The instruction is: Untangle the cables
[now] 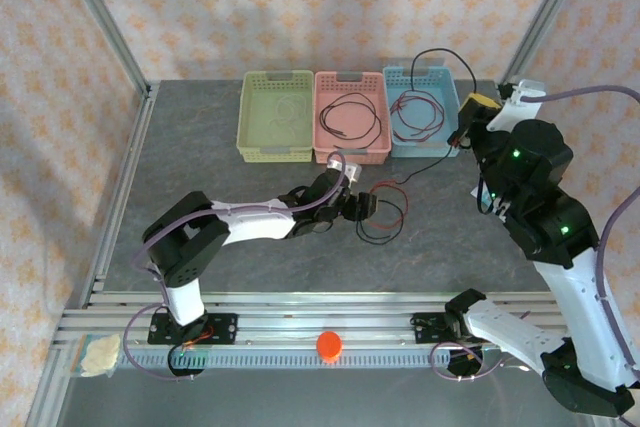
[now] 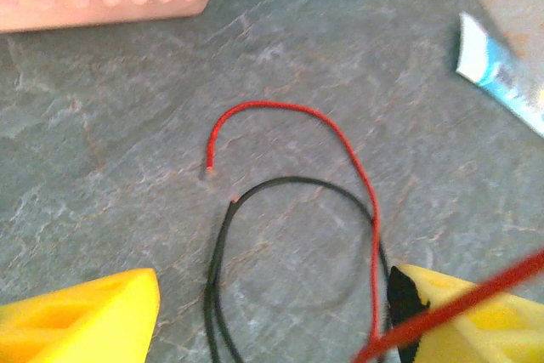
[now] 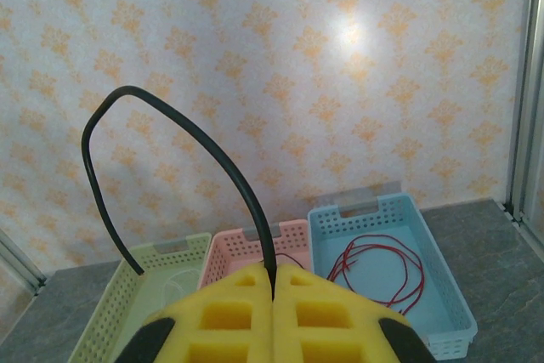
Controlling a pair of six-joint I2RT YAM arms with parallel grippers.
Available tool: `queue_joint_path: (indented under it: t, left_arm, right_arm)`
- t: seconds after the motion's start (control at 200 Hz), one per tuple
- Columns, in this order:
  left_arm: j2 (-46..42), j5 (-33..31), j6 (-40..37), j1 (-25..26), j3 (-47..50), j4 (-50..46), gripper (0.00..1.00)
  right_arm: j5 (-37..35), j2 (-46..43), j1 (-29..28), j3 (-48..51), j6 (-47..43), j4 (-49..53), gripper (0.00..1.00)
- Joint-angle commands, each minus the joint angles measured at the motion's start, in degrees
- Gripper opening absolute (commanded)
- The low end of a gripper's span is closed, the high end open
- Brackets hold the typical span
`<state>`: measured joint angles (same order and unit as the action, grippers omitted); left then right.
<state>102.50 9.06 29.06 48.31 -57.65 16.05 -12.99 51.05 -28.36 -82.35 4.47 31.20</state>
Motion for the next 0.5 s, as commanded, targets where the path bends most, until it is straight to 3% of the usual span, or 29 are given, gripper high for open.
queue_joint_path:
  t: [0.0,0.496]
  left_arm:
    - [-1.8,1.5,-2.0,-0.4,-0.5,3.1,0.69]
    - [2.7,7.3,-3.7,-0.5,-4.4,3.8,0.6]
  right_arm:
    - [1.4,0.0,-0.3,1.0,0.9,-1.8,0.0]
    - [2.2,-0.1,-0.3,1.8,1.8,-1.9,0.0]
